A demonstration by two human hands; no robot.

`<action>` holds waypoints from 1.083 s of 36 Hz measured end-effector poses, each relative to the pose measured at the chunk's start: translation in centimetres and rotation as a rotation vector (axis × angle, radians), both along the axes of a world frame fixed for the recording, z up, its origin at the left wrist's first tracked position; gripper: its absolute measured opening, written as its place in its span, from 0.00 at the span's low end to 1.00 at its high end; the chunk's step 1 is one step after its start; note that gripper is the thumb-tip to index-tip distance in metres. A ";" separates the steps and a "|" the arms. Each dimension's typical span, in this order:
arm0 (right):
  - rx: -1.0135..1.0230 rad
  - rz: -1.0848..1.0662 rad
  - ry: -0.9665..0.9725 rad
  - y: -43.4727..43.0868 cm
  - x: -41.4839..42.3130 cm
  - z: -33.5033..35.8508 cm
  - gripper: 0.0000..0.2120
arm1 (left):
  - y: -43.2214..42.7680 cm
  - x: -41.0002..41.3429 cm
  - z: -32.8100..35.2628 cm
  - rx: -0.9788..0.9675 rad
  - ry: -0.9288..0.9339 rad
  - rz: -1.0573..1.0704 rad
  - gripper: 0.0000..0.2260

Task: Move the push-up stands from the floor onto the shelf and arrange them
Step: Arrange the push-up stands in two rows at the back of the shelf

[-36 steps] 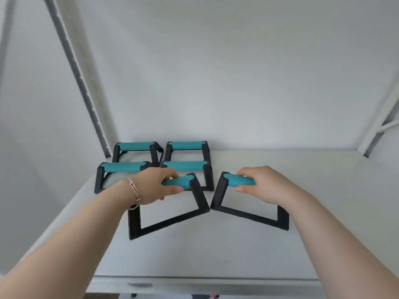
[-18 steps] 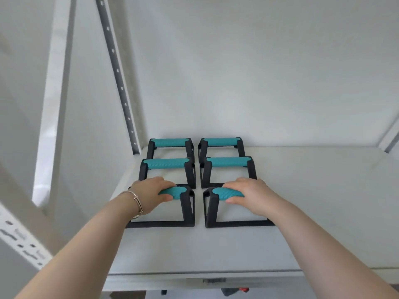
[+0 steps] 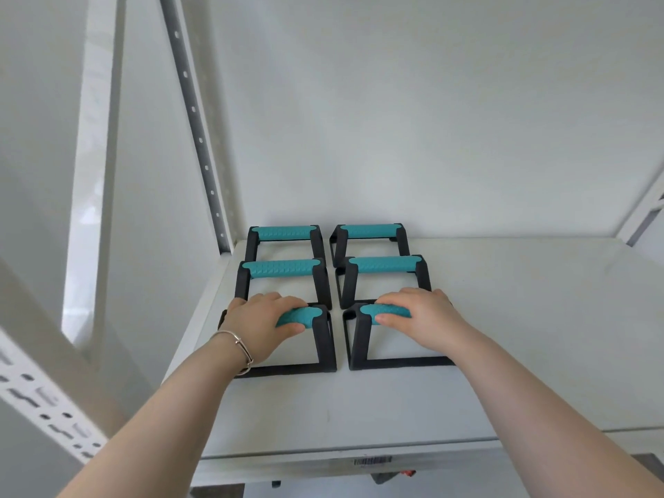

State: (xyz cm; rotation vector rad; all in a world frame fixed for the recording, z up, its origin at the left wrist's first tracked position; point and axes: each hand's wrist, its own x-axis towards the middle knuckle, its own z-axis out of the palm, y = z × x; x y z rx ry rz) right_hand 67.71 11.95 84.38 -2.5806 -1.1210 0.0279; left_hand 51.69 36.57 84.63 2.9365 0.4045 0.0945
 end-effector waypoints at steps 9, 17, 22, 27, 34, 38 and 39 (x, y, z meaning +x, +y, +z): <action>0.008 0.004 -0.012 0.1 0.5 -0.5 0.16 | -0.1 0.0 -0.2 0.011 -0.025 -0.009 0.17; 0.014 -0.001 -0.014 0.0 0.5 -0.6 0.16 | -0.1 0.3 -0.3 0.002 -0.020 -0.003 0.17; 0.014 -0.004 -0.018 0.1 0.5 -0.6 0.17 | -0.2 0.4 -0.4 0.010 -0.020 -0.004 0.17; 0.009 -0.004 -0.020 0.1 0.5 -0.6 0.18 | -0.2 0.5 -0.4 0.014 -0.019 -0.005 0.17; 0.003 0.001 -0.038 0.0 0.5 -0.6 0.18 | -0.1 0.6 -0.6 0.014 -0.015 -0.001 0.17; 0.009 0.005 -0.043 -0.1 0.4 -0.7 0.17 | -0.3 0.4 -0.5 0.028 -0.021 -0.004 0.17; 0.008 0.003 -0.045 0.0 0.4 -0.7 0.17 | -0.3 0.4 -0.5 0.032 -0.022 -0.006 0.17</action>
